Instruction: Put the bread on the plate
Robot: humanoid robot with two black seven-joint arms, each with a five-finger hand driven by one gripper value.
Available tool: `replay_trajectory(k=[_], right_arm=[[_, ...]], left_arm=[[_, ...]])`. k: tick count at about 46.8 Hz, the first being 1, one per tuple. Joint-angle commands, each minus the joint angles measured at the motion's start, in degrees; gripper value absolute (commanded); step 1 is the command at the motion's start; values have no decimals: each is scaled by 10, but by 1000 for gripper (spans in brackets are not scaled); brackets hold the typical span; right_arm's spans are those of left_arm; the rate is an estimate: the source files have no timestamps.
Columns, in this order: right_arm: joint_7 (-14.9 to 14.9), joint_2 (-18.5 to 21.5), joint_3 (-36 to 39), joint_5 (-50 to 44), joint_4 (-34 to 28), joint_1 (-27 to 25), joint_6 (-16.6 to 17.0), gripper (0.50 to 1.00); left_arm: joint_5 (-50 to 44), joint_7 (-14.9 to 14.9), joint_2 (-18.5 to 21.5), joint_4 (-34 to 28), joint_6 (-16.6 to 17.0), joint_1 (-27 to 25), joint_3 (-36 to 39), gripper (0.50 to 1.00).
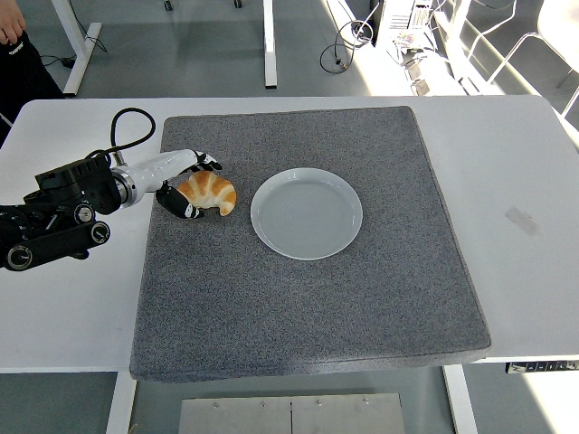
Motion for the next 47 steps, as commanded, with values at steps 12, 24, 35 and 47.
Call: replay_trajectory(k=[12,24,35,47], right_arm=[[0,0,0,0,0,0,0,1000],[0,0,0,0,0,0,0,1000],[0,0,0,0,0,0,0,1000],[0,0,0,0,0,0,0,1000]], left_arm=[[1,0,-4,1,0,4,2,646],[3,-3,-3,2,0,3,-4,589],[-4,-3,3,1,-6,-19,-33,560],[-4,-3,4,1,-7,-34,-43,537]])
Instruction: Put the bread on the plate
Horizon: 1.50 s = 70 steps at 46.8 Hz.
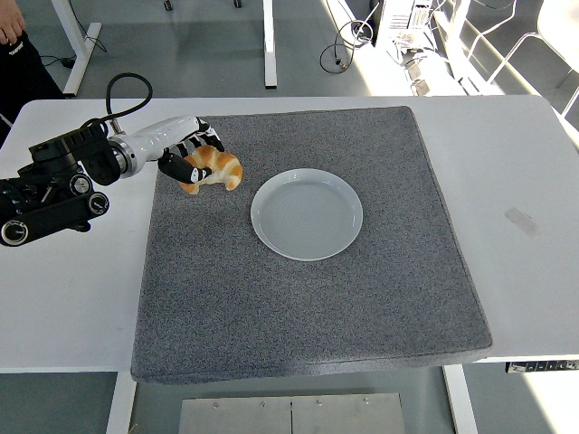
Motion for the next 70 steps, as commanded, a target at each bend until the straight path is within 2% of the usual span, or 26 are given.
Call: replay_trajectory(k=[1,12,18,28,45,56,70], right_arm=[[0,0,0,0,0,-1,0,1000],[0,0,0,0,0,0,0,1000],[0,0,0,0,0,0,0,1000],[0,0,0,-1,0,0,0,1000],[0,0,0,0,0,0,0,1000],[0,0,0,0,0,0,0,1000],[0,0,0,0,0,0,0,1000]], left_arm=[[1,0,1,0,0,-5,-1,539],[0,1,-10,-2,0,-24,-14,555],[1,2,-40,-2,0,-28,-14,555],[3,2,-62,-2,1,-40,-13,555],[11,2,-124,3,4,-32,-3,567],[11,1,-160,52,7,-24,27,569],[13,-1,-194,76,7,-8,28,569]])
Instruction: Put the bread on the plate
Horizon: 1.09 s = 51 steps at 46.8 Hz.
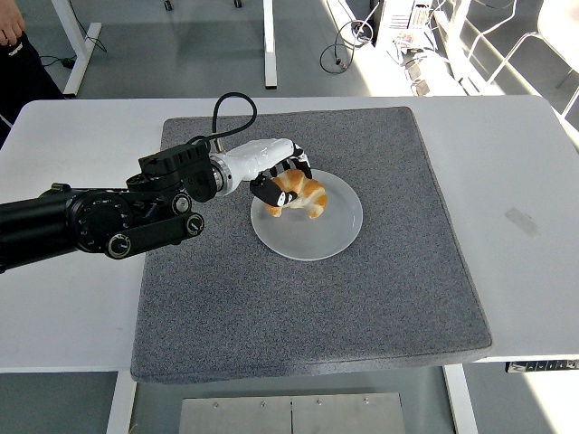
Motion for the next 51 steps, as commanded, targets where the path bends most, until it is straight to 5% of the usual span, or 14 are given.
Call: replay_trajectory(k=[1,12,21,25,51], right_arm=[[0,0,0,-1,0,0,0,1000],[0,0,0,0,0,-1,0,1000],[0,0,0,0,0,0,0,1000],[0,0,0,0,0,0,0,1000],[0,0,0,0,0,-1,0,1000]], left_arm=[[0,0,-10,7,0,5,1,569],[1,0,-18,17,0,14,1,614],[-2,0,-19,17,0,21,0,855],[-9,0,-19,16,-1,19,-2,922],[-84,-9,23,14,13,23,-167,925]])
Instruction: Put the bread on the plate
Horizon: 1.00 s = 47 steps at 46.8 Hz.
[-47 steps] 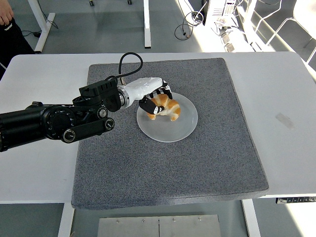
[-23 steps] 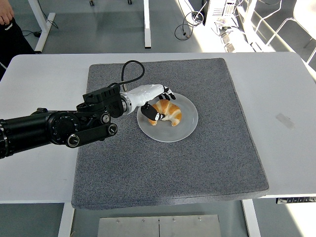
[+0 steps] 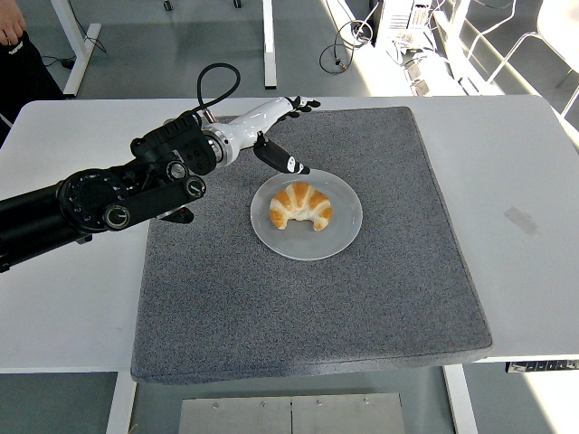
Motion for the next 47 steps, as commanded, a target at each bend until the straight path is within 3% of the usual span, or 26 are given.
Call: replay_trajectory(k=[1,18,37,42,47], right_arm=[[0,0,0,0,0,0,0,1000],[0,0,0,0,0,0,0,1000],[0,0,0,0,0,0,0,1000],[0,0,0,0,0,0,0,1000],[0,0,0,0,0,-1,0,1000]], left_arm=[[-8,-1,9,0,13,4,-25,924],[-155,-91,18,24,89,69,-130,913],[-365,-255,5,104,87,111,-237,910],[-412,-279,-20,133,84,114,-259,910],[-438,-283,-40,154,72,122,-275,910]])
